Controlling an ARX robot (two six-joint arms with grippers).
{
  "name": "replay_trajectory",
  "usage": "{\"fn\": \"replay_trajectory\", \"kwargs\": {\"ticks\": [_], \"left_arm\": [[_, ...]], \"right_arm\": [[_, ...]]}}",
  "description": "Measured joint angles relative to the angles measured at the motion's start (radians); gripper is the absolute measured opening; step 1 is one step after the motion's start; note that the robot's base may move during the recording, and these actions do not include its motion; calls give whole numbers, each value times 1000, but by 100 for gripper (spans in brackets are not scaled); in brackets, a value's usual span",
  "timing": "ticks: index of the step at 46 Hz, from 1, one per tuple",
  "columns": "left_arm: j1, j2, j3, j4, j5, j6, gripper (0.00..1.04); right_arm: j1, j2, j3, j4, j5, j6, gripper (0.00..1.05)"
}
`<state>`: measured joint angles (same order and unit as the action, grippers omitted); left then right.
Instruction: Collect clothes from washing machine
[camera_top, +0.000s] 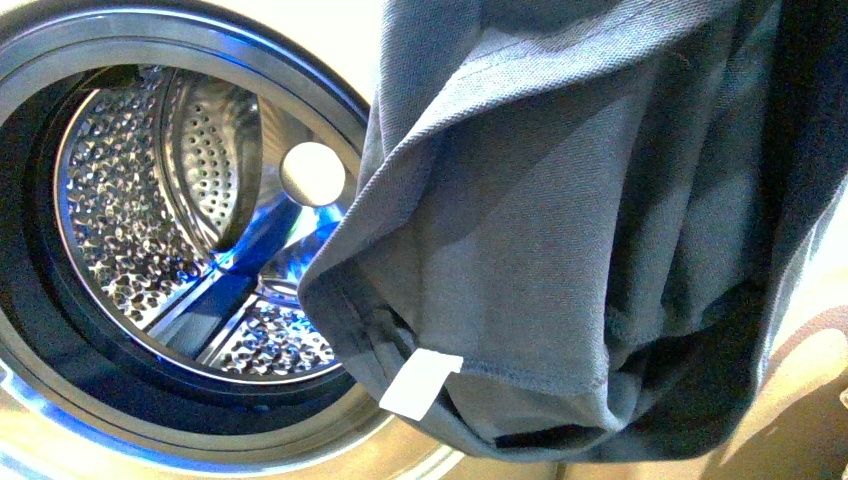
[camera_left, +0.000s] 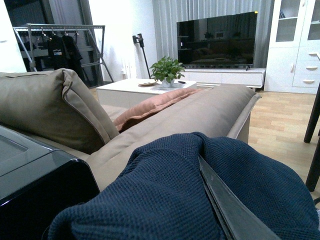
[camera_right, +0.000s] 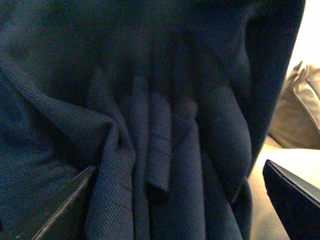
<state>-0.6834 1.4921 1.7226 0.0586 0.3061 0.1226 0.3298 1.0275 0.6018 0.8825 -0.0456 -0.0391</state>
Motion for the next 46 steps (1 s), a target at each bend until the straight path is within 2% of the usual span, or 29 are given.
{"fn": "replay_trajectory", "kwargs": {"ticks": [9,15,23,33,46], "left_arm": [[0,0,0,0,0,0,12],[0,0,0,0,-1,0,12],[0,0,0,0,0,0,12],[0,0,0,0,-1,0,12],[0,0,0,0,-1,0,12]], "right_arm": [[-88,94,20,10,-116,111,97],[-99,129,43,21,-265,216,97],[-92,166,79,39,-354,259,97],[-43,177,102,12,-353,250,97],[86,199,102,25,-284,201,97]]}}
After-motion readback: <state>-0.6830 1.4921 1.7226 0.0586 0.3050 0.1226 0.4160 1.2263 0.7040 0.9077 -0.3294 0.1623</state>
